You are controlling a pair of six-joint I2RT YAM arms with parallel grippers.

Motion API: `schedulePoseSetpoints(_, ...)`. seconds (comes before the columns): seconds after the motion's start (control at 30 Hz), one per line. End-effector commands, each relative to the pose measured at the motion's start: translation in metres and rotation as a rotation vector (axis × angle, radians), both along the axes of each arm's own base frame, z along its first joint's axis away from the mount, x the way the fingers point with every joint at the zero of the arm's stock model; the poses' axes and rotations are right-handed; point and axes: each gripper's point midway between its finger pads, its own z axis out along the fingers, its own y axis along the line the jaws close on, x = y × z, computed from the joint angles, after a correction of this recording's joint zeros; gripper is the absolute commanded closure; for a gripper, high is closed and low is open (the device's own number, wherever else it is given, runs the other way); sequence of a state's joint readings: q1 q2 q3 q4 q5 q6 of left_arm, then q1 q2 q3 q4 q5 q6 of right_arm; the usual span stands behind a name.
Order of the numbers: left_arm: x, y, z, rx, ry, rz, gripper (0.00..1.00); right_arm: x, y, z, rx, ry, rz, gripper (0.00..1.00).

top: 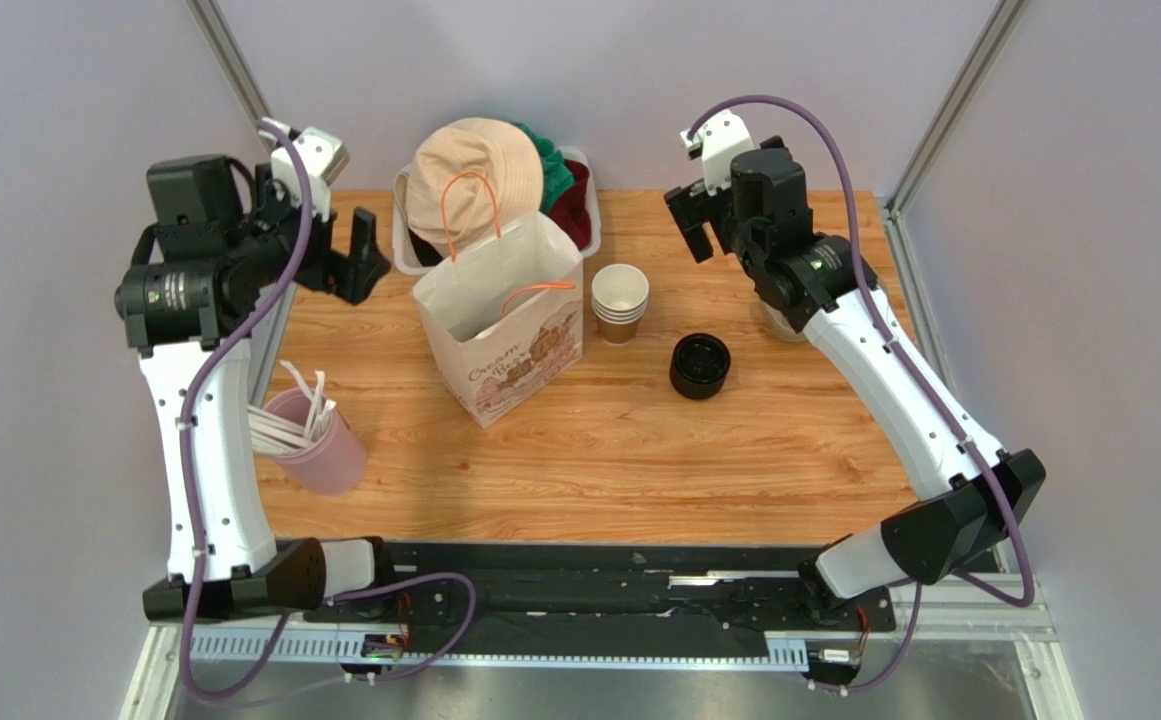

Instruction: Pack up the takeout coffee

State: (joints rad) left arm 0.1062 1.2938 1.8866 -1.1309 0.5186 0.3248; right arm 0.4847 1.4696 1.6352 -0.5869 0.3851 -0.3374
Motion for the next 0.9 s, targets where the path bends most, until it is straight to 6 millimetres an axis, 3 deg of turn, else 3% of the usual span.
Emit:
schedulePoseSetpoints(0.0, -0.04, 0.034, -0.052, 0.066, 0.187, 0.072, 0.02, -0.009, -0.005, 0.016, 0.021, -0.035, 0.006, 0.01)
schedulePoseSetpoints(0.13, -0.056, 0.065, -0.081, 0.03, 0.26, 0.164, 0.02, -0.011, -0.007, 0.016, 0.015, -0.038, 0.007, 0.01)
schedulePoseSetpoints(0.23, -0.063, 0.08, -0.09, -0.021, 0.279, 0.197, 0.02, -0.014, -0.007, 0.013, 0.015, -0.031, 0.016, 0.01)
schedulePoseSetpoints(0.5, -0.066, 0.094, -0.11, -0.013, 0.319, 0.231, 0.02, -0.017, -0.008, 0.011, 0.009, -0.03, 0.023, 0.01)
schedulePoseSetpoints(0.87, -0.055, 0.119, -0.132, -0.013, 0.337, 0.312, 0.18, -0.002, -0.016, -0.003, 0.103, 0.034, 0.045, 0.01)
